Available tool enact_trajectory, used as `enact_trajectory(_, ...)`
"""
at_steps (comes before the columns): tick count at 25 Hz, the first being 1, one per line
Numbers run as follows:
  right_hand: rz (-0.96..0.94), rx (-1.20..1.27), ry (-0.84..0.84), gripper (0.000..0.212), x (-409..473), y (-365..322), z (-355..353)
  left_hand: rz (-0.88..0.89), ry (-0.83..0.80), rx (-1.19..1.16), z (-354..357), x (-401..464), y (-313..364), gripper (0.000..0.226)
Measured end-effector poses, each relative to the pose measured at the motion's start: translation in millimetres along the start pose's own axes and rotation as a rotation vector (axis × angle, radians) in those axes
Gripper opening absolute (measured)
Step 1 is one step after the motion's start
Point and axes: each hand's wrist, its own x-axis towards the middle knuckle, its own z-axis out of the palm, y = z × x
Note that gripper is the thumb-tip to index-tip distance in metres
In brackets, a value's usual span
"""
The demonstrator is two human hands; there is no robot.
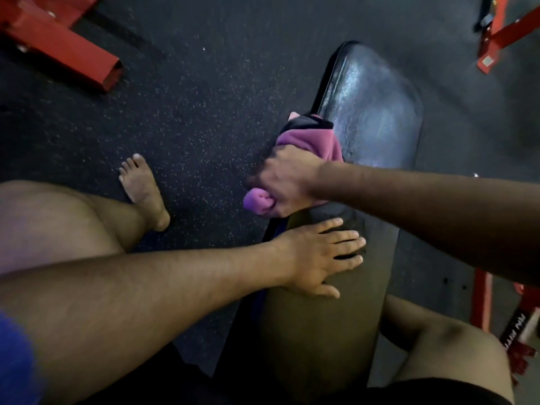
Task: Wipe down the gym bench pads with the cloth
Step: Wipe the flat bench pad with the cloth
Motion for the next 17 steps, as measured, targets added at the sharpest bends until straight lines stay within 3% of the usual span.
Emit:
enact_trajectory(2, 0.013, -0.022, -0.014, 0.038, -5.8, 33.6, -4.9, -0.005, 0.011, 0.023, 0.3, -1.0, 0.2, 0.077)
enact_trajectory(6, 0.417, -0.11, 0.073, 0.057, 5.2, 109.8, -32.6, 0.0, 0.06, 0.036, 3.6, 3.5, -2.1, 0.08)
enact_trajectory(11, 0.395, -0.034, 0.195, 0.051, 7.2, 52.7, -9.2, 0.013, 0.019, 0.051, 3.2, 16.5, -7.4, 0.086)
enact_trajectory(14, 0.415, 0.237, 0.253, 0.051, -3.4, 24.5, -9.3, 0.018, 0.066, 0.037, 4.9, 17.4, -7.9, 0.083)
enact_trajectory(17, 0.495, 0.628, 0.542, 0.051, -14.2, 19.8, -31.4, 0.022, 0.144, -0.069, -2.3, 12.7, -10.2, 0.076)
